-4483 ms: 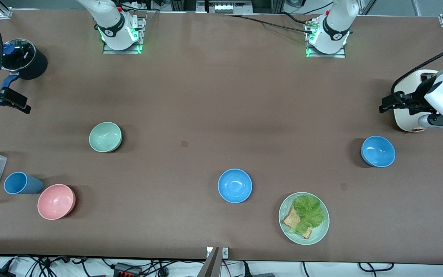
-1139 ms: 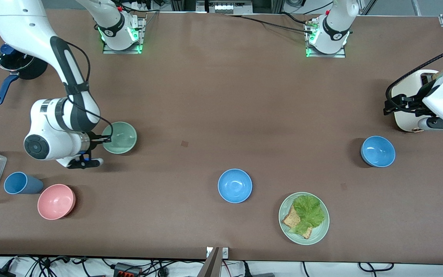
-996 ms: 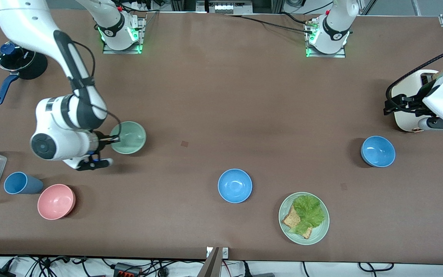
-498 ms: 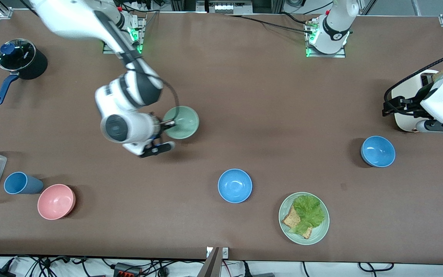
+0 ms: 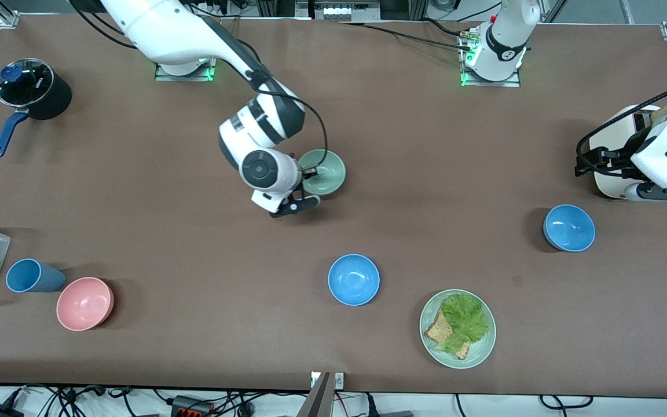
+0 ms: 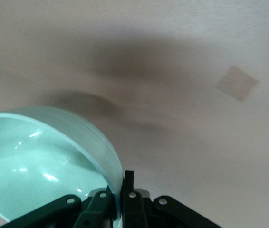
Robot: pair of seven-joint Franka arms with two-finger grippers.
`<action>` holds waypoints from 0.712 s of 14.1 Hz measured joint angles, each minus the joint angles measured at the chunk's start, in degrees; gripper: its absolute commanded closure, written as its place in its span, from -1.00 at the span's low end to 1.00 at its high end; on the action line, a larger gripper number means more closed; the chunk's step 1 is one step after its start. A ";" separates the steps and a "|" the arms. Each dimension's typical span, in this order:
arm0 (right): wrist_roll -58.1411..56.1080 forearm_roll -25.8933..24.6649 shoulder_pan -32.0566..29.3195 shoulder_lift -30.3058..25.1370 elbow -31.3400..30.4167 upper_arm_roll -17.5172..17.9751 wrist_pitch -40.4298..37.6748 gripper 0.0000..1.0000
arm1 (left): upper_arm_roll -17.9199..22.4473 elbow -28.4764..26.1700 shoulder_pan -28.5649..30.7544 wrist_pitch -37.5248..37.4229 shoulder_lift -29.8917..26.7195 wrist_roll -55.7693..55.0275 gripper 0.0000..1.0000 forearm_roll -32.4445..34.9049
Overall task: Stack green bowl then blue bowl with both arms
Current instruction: 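Slide the green bowl toward table center while the left gripper reaches blue bowl, then release the green bowl and withdraw the right gripper while the left grasps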
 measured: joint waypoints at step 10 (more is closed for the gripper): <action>5.48 3.12 2.49 2.44 1.87 -0.28 5.72 -1.00 | 0.81 5.96 4.44 8.11 18.68 0.56 -1.00 3.99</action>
